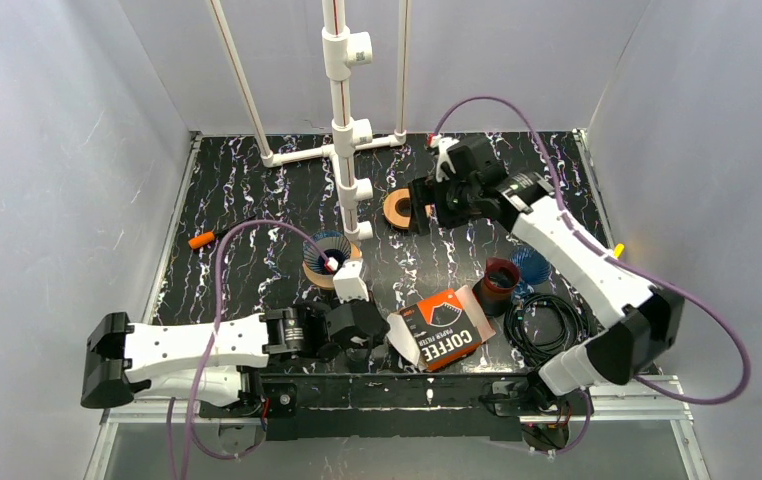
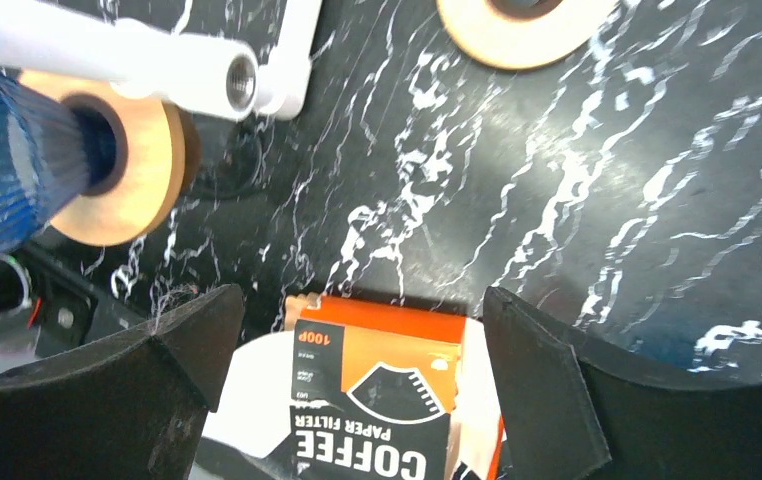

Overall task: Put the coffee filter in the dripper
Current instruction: Pick up the coffee filter from the coffee filter holder.

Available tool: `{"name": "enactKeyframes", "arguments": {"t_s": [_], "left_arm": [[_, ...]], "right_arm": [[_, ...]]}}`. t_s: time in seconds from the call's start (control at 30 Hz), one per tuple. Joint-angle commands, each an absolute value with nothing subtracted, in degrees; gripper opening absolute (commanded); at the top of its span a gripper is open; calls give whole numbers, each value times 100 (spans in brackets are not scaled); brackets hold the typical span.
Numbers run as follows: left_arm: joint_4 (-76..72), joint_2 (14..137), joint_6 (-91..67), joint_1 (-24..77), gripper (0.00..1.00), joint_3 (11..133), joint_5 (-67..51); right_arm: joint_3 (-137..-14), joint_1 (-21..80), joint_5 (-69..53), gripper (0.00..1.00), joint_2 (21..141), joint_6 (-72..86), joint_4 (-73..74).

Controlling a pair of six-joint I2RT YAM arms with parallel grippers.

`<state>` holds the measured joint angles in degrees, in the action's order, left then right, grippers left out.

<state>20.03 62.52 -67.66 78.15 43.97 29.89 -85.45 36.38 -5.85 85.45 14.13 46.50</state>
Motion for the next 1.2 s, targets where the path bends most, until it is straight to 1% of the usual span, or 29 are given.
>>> {"name": "enactKeyframes", "arguments": {"t_s": [0.0,0.27,0.43,0.57,0.7,0.77,0.83,0.93,1.03,1.17], "left_arm": [[2769,5790,-5903,7792,0,4862,2989],[3797,4900,-4364,7794,0,5542,2971],[4076,4432,-3260,7789,0,6049,3053],[4132,4424,-2450,7770,0,6490,2967],[4209,4742,-1884,7672,0,6975,2726],[4157,4940,-1619,7501,0,7176,2430],[4090,5148,-1418,7138,0,7357,1796],[3918,5423,-1239,6238,0,7565,637],[3760,5684,-1000,5629,0,7714,-165],[3720,6056,-623,4879,0,7947,-1328]], "right_arm": [[-8683,3621,416,98,7960,1542,4027],[-8315,3621,438,98,7287,1405,3413],[-8305,3621,287,98,7242,1322,3359],[-8457,3613,255,98,7390,1318,3607],[-8533,3612,197,98,7485,1336,3779],[-8558,3604,153,98,7509,1349,3829],[-8581,3595,102,98,7535,1362,3868],[-8645,3561,53,98,7594,1363,3968],[-8740,3489,36,98,7643,1363,4093],[-8853,3302,-487,98,7700,1362,4159]]}}
